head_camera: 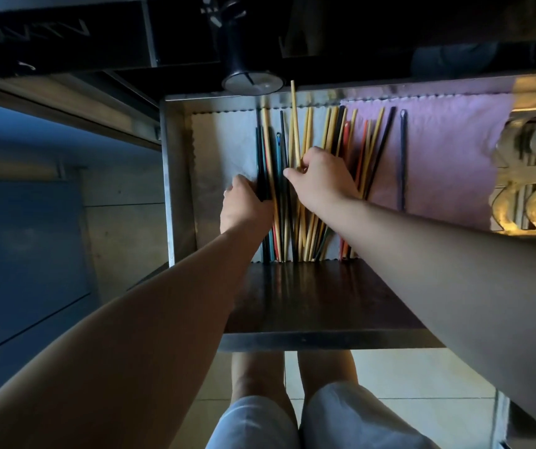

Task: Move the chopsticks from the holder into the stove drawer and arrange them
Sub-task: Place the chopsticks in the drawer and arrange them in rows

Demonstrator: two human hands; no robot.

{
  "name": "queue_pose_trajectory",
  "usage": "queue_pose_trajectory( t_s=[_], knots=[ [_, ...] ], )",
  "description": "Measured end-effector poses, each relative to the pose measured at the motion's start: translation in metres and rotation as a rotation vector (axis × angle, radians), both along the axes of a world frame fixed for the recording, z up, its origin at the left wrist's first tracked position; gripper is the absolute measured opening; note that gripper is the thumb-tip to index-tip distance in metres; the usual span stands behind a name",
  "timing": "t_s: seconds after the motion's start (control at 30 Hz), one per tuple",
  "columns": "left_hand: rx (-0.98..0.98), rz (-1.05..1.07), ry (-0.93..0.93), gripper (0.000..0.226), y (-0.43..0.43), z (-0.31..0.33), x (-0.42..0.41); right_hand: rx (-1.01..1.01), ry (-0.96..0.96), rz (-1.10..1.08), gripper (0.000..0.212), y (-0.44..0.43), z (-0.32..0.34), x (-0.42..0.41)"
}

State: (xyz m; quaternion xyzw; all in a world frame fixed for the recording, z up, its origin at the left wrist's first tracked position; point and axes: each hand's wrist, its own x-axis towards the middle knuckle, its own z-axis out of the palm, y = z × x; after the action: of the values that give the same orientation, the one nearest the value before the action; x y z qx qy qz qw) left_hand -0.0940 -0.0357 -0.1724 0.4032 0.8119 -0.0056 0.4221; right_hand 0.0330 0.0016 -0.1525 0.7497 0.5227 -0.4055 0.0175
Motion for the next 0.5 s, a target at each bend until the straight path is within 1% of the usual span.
queue_pose_trajectory(
  t_s=[0.1, 0.17, 0.3, 0.43, 0.5],
  knots=[
    [0.073, -0.063, -0.006, 0.021, -0.003, -0.001, 0.003, -0.046, -0.024, -0.005, 0.021, 0.000, -0.010, 0.000],
    [0.081, -0.094, -0.017, 0.023, -0.005, 0.000, 0.006, -0.066, -0.038, -0.065, 0.020, -0.002, -0.013, 0.007],
    [0.056, -0.117, 0.018, 0.022, -0.004, 0.002, 0.010, -0.095, -0.085, -0.147, 0.038, -0.008, -0.017, 0.027],
    [-0.033, -0.125, 0.035, 0.019, 0.001, 0.003, 0.019, -0.176, -0.105, -0.084, 0.041, -0.011, -0.018, 0.047],
    [-0.082, -0.082, 0.037, 0.014, 0.005, 0.003, 0.023, -0.225, -0.109, -0.069, 0.042, -0.011, -0.019, 0.052]
  ],
)
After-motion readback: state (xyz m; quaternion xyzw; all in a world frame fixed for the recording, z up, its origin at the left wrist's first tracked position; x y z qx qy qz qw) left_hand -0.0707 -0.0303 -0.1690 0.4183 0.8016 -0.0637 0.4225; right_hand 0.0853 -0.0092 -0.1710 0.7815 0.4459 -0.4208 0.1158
